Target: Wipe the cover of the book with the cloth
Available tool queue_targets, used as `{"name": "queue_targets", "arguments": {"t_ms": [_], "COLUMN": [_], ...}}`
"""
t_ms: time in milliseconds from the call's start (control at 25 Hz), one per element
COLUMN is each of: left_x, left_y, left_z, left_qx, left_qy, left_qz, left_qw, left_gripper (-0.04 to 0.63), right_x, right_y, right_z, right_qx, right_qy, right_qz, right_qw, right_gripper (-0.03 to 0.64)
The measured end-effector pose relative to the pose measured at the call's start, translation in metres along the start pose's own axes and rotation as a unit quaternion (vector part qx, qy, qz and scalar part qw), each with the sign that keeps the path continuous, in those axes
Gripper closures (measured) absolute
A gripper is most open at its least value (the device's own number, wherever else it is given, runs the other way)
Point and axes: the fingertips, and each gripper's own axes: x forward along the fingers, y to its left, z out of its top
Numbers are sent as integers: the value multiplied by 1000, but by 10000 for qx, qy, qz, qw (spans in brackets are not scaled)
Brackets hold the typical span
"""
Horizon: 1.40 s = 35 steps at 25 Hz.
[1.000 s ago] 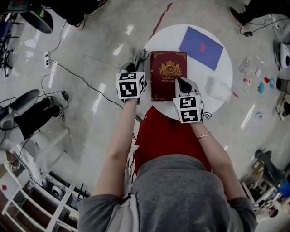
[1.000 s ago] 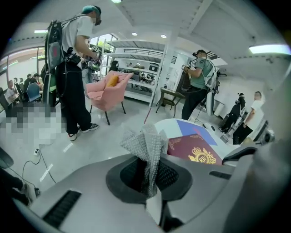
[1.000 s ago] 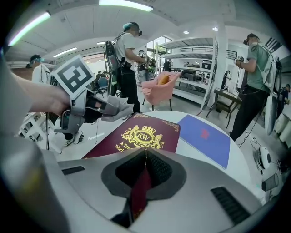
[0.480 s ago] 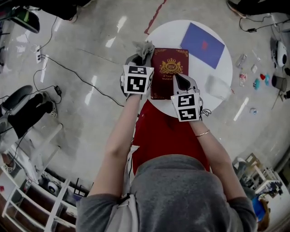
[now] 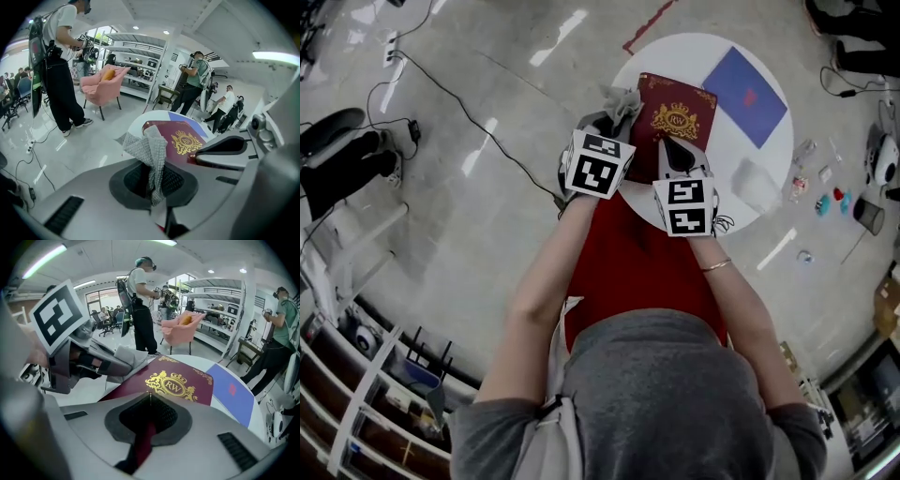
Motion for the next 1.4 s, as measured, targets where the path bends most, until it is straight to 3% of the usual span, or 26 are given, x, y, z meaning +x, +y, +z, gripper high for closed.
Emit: {"name": "queue_targets", "arguments": {"t_ms": [320,760,1400], "left_x": [-25,-41,-70], "left_y": [-24,-48,-95], "left_z": [-37,-70,-116], "left_qx": [-153,-83,-224], "left_qy": [182,359,493], "left_qz": [200,661,885], "left_qw": [9995,9971,9946], "left_gripper": [571,571,571], "right_x": [-14,-33,-58], "right_y": [12,8,16], "right_z": [-16,-34,-63], "right_qx": [-314,-469,-651], "right_qy": [-28,-103,-289], "right_qz": [300,444,641], "right_qw": [9991,9979,9954], "right_gripper": [588,588,588]}}
